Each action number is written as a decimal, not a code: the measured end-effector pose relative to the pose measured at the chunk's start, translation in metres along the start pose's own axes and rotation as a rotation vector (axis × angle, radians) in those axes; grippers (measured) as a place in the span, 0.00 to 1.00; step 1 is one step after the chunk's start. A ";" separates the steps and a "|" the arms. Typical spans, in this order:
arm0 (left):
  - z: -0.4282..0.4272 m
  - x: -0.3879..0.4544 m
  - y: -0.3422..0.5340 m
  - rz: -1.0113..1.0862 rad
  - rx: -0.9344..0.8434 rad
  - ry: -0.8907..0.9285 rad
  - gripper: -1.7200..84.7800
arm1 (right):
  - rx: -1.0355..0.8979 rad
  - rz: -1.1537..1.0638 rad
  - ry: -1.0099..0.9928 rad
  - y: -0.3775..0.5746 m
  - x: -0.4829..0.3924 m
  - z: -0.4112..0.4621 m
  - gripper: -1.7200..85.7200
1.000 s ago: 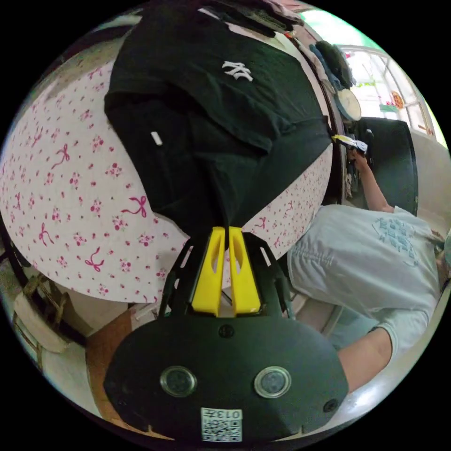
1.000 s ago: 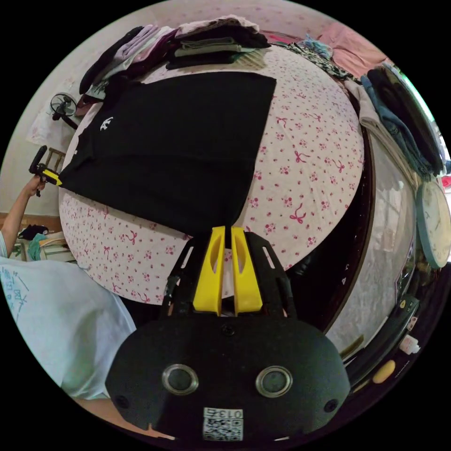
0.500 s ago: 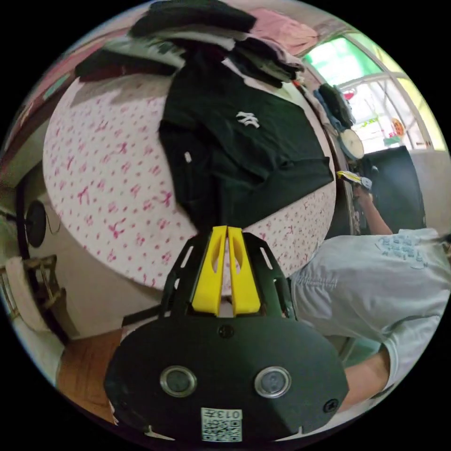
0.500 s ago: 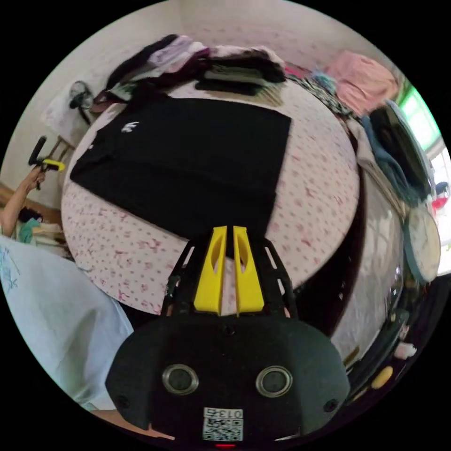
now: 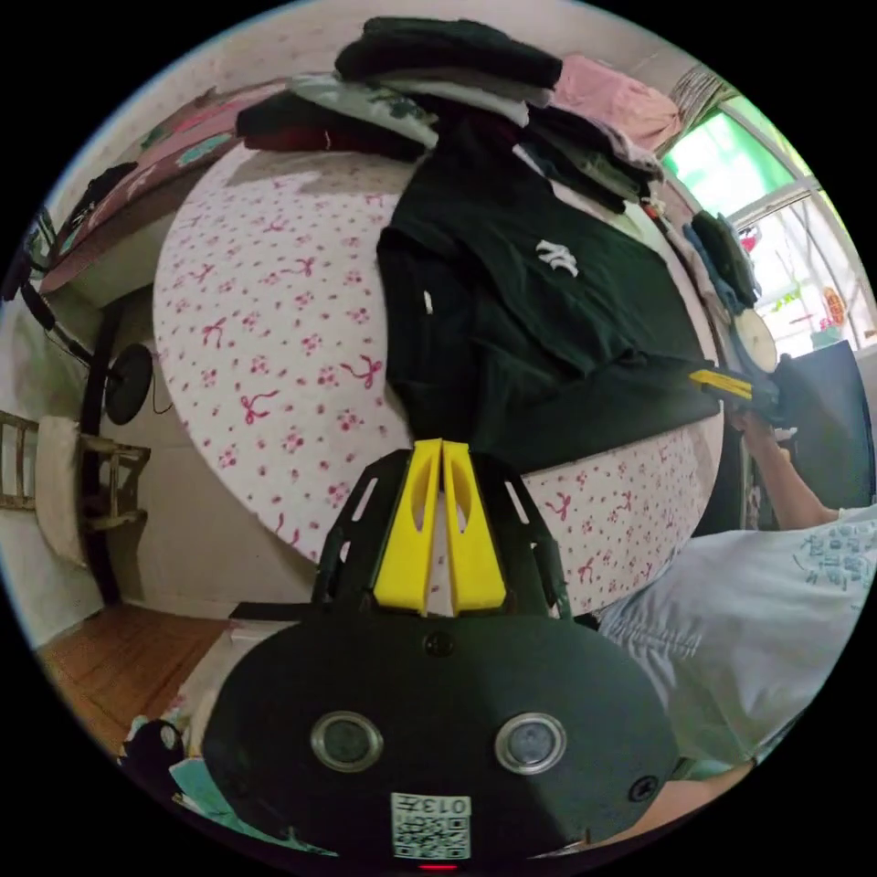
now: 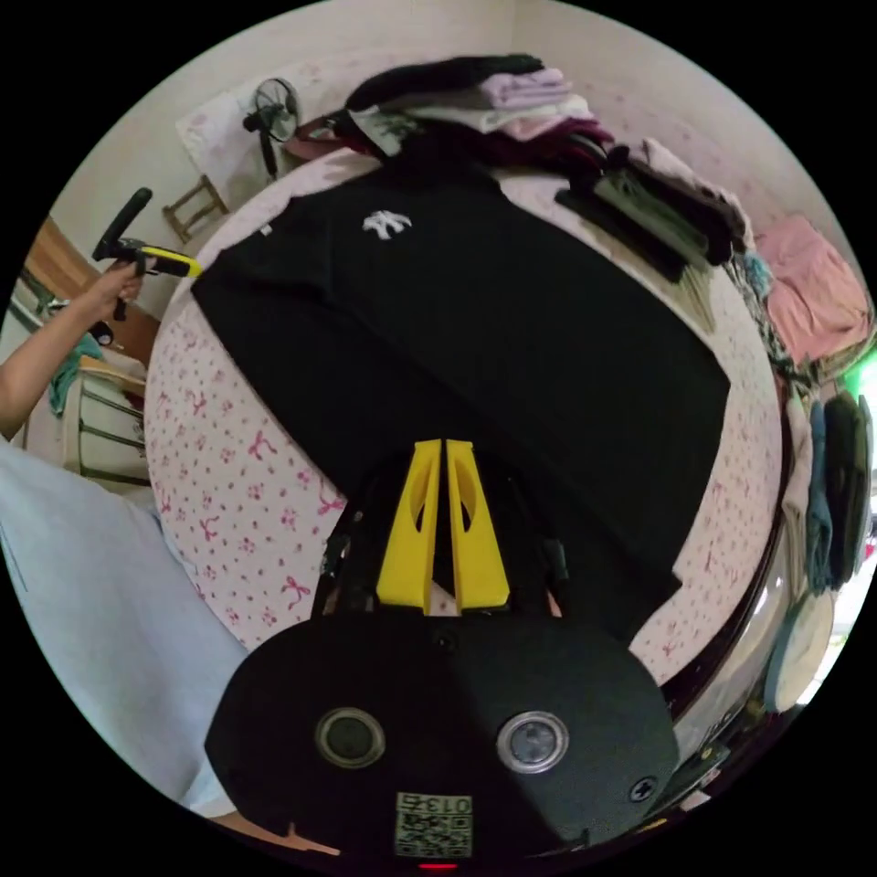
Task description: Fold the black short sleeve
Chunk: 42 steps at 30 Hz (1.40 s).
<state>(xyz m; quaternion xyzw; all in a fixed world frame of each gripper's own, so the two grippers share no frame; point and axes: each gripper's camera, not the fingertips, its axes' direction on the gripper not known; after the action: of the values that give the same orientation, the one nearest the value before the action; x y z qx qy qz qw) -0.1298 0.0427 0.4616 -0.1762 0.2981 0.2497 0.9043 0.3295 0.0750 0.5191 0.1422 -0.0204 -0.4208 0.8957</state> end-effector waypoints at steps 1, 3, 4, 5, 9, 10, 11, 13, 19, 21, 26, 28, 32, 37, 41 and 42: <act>-0.004 0.006 0.003 0.012 0.039 0.034 0.02 | 0.062 -0.044 -0.008 -0.014 -0.011 -0.002 0.07; -0.005 0.024 0.003 0.057 0.074 0.063 0.02 | 0.140 -0.133 -0.060 -0.043 -0.036 0.000 0.09; -0.001 0.038 0.000 0.097 0.077 0.059 0.02 | 0.169 -0.216 -0.112 -0.065 -0.057 0.006 0.10; 0.001 0.046 -0.002 0.117 0.073 0.049 0.02 | 0.179 -0.301 -0.143 -0.087 -0.080 0.014 0.11; 0.027 0.073 -0.010 0.175 0.024 -0.004 0.02 | 0.179 -0.545 -0.079 -0.139 -0.143 0.045 0.13; 0.032 0.073 -0.010 0.168 0.019 -0.006 0.02 | 0.160 -0.627 -0.044 -0.150 -0.159 0.058 0.13; 0.034 0.071 -0.010 0.162 0.014 -0.003 0.02 | 0.128 -0.693 -0.016 -0.159 -0.170 0.072 0.13; 0.041 0.065 -0.004 0.134 -0.025 -0.042 0.02 | 0.074 -0.744 -0.019 -0.169 -0.176 0.088 0.09; 0.035 0.044 0.016 0.090 0.017 0.040 0.02 | 0.114 -0.298 -0.229 -0.205 -0.093 0.093 0.04; 0.034 0.037 0.022 0.072 0.026 0.065 0.02 | 0.115 -0.067 -0.315 -0.208 -0.052 0.101 0.04; 0.027 0.025 0.034 0.015 0.033 0.079 0.02 | 0.170 0.332 -0.454 -0.193 0.013 0.119 0.04; 0.017 0.027 0.039 0.012 0.059 0.059 0.02 | 0.249 0.332 -0.404 -0.193 0.007 0.108 0.06; 0.009 0.042 0.037 0.091 0.110 0.072 0.02 | 0.236 -0.078 -0.307 -0.228 -0.078 0.105 0.12; 0.022 0.030 0.033 0.063 0.030 -0.001 0.02 | 0.165 -0.555 -0.072 -0.245 -0.191 0.137 0.12; 0.005 0.024 0.048 0.013 0.087 -0.087 0.02 | 0.097 -0.603 -0.079 -0.255 -0.212 0.164 0.11; -0.002 0.028 0.050 0.026 0.131 -0.079 0.02 | 0.093 -0.604 -0.097 -0.257 -0.213 0.166 0.11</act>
<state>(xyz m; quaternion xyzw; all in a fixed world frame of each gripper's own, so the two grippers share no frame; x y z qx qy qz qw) -0.1398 0.0921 0.4338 -0.1025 0.2801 0.2482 0.9216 -0.0256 0.0419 0.6260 0.1623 -0.0390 -0.6728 0.7207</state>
